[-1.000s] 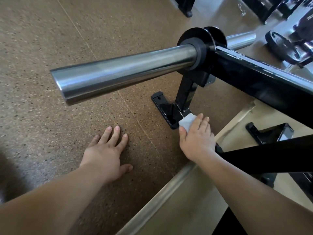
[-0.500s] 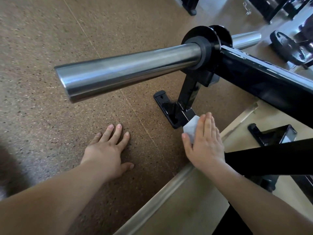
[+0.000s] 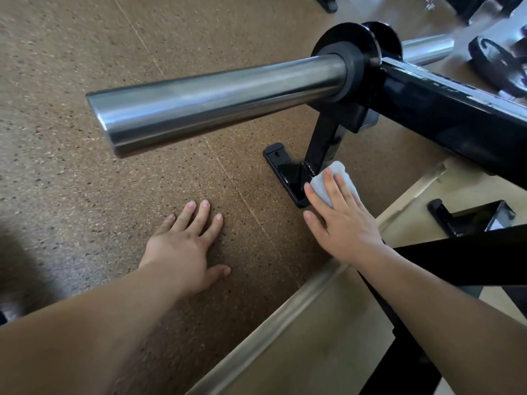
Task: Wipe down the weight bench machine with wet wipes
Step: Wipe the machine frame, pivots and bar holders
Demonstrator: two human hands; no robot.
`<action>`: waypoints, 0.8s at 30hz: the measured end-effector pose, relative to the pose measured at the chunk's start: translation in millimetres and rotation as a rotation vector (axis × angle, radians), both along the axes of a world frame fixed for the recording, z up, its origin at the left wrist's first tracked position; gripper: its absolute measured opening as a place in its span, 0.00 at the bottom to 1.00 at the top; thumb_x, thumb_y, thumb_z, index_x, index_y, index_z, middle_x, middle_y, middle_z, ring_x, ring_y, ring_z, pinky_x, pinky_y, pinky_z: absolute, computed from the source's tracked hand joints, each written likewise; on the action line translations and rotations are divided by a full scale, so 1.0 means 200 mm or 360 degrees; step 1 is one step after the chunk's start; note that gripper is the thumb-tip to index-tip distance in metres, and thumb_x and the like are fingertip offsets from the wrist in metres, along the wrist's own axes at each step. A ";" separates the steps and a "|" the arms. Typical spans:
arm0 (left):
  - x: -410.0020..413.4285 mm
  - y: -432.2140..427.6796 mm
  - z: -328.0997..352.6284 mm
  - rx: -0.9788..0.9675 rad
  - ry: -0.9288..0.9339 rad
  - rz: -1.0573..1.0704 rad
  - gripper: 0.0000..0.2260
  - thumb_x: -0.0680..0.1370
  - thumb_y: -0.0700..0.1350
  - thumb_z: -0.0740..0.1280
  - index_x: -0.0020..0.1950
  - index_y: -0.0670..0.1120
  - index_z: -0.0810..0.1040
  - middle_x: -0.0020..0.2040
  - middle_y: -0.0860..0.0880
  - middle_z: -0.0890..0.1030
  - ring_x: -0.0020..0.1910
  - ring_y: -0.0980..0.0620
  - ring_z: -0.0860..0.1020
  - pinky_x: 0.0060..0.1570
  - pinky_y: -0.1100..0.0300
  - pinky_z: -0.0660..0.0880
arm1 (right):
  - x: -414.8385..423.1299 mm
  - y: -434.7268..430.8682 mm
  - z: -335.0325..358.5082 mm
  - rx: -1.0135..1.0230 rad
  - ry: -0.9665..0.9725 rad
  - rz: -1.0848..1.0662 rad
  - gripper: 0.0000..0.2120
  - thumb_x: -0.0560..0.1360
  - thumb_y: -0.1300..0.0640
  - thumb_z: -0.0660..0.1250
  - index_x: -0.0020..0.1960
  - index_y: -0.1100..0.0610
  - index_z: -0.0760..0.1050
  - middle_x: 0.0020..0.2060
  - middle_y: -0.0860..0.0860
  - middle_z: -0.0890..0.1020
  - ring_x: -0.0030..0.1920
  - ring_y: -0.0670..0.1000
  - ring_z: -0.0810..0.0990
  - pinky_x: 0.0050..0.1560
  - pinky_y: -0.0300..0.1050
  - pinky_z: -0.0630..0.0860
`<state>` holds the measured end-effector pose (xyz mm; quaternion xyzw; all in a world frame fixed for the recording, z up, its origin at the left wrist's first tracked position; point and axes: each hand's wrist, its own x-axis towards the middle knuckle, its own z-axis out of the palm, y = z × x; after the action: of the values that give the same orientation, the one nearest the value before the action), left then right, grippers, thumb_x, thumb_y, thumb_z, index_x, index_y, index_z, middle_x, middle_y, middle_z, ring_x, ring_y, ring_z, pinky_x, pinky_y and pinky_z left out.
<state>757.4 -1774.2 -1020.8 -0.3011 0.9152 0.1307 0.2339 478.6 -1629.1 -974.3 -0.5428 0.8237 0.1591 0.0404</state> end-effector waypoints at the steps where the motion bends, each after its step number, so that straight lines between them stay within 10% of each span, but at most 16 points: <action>1: 0.00 0.00 0.00 0.0003 -0.0011 0.0000 0.46 0.75 0.77 0.51 0.82 0.55 0.33 0.82 0.48 0.30 0.82 0.46 0.34 0.81 0.45 0.45 | -0.01 -0.01 0.00 0.0037 -0.0013 0.0004 0.31 0.84 0.34 0.42 0.84 0.41 0.41 0.82 0.49 0.33 0.82 0.51 0.32 0.83 0.55 0.42; 24: 0.00 0.00 0.01 0.0025 -0.0079 -0.0023 0.45 0.77 0.76 0.48 0.82 0.54 0.31 0.81 0.47 0.29 0.81 0.44 0.33 0.81 0.44 0.43 | 0.04 0.19 -0.03 0.0081 0.0256 0.0370 0.34 0.81 0.42 0.56 0.84 0.49 0.52 0.84 0.52 0.52 0.84 0.54 0.45 0.81 0.62 0.54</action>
<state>756.7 -1774.0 -1019.2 -0.2958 0.9102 0.1289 0.2598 486.0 -1591.9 -980.6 -0.6188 0.7516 0.2265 -0.0305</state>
